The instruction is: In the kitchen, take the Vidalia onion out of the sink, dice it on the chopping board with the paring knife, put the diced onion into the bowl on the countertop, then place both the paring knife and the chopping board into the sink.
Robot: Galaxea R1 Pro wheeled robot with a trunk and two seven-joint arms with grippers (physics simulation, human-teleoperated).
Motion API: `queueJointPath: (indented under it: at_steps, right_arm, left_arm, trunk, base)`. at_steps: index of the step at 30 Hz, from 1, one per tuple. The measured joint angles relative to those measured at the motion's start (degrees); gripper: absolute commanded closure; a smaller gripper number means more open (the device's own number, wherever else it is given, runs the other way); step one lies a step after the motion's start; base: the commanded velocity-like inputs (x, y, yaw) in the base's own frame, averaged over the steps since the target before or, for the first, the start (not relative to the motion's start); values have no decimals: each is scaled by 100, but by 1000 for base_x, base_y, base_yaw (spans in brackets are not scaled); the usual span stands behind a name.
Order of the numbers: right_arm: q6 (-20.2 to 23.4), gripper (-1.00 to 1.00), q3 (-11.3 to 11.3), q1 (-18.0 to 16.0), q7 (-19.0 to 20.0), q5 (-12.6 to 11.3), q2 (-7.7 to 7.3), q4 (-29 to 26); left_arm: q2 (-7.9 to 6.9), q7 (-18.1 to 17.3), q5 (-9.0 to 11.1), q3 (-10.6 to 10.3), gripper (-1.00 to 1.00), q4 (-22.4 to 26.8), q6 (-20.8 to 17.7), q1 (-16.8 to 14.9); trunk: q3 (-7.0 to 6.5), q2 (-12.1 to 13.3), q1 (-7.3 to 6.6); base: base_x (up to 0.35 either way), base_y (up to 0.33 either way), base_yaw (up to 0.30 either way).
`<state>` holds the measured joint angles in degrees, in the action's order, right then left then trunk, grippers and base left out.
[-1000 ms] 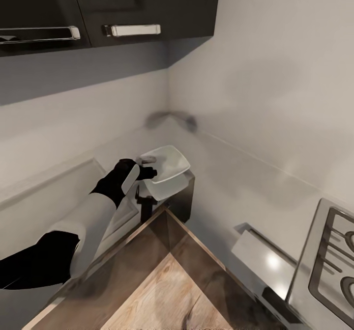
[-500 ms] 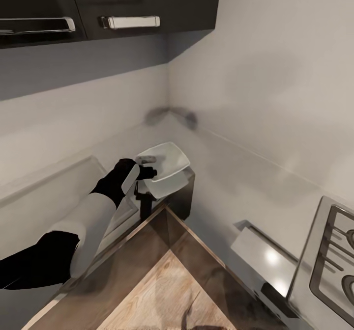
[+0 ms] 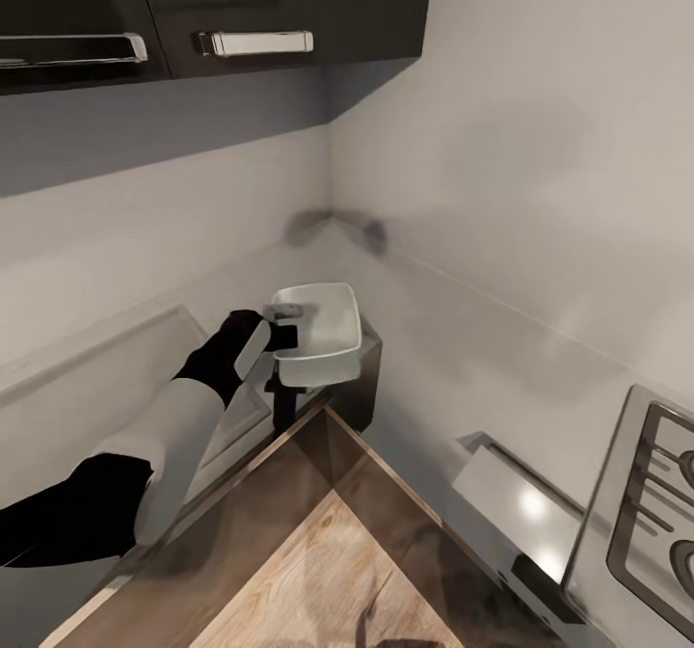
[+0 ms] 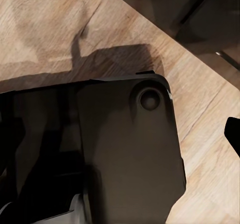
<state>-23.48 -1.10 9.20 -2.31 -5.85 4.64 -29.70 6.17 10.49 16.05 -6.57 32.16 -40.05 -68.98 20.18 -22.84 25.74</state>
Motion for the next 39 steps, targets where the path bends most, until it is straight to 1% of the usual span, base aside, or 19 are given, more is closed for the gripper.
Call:
queueJointPath:
  at_steps: [2, 5, 7, 12, 13, 25, 31, 33, 36, 39]
  right_arm:
    - [5, -100, 0, 0, -2, 0, 6, 0]
    - [7, -100, 0, 0, -6, 0, 10, 0]
    - [10, -100, 0, 0, -5, 0, 10, 0]
    - [11, -100, 5, 0, -7, -1, 10, 0]
    - [10, -100, 6, 0, -9, -1, 10, 0]
    - [11, -100, 8, 0, -9, -1, 10, 0]
    - [10, -100, 8, 0, -8, -1, 8, 0]
    - [11, -100, 8, 0, -6, -1, 4, 0]
    - [11, -100, 8, 0, -8, -1, 2, 0]
    - [11, -100, 8, 0, -10, -1, 6, 0]
  left_arm:
    - [-7, 2, -29, 1, 100, 4, -4, 0]
    - [-13, 4, -11, 4, 100, 6, -2, 1]
    - [-16, 1, -73, 7, 100, 5, -12, -1]
    - [-23, 2, -88, 10, 100, 6, -14, 1]
    - [-24, 4, -127, 11, 100, 14, -21, 0]
    - [-26, 17, -120, -7, 100, 541, -63, 1]
    - [-26, 16, -120, -8, 100, 995, -106, 3]
    - [-27, 16, -123, 35, 100, 1127, -153, 3]
    - [-27, 16, -118, 175, 100, 1310, -348, 3]
    - [-27, 15, -116, 238, 100, 1436, -458, 52]
  trunk:
    - [-5, 0, 0]
    - [-26, 0, 0]
    - [-43, 1, 0]
    - [-88, 1, 0]
    - [-97, 2, 1]
    - [-208, 1, 0]
    - [-263, 1, 0]
    - [-282, 1, 0]
    - [-309, 2, 0]
    - [-337, 2, 2]
  base:
    - [0, 0, -18]
    - [0, 0, -12]
    - [0, 0, -3]
    - [0, 0, -1]
    - [0, 0, 0]
    - [0, 0, 0]
    - [0, 0, 0]
    - [0, 0, 0]
    - [0, 0, 0]
    - [-77, 0, 11]
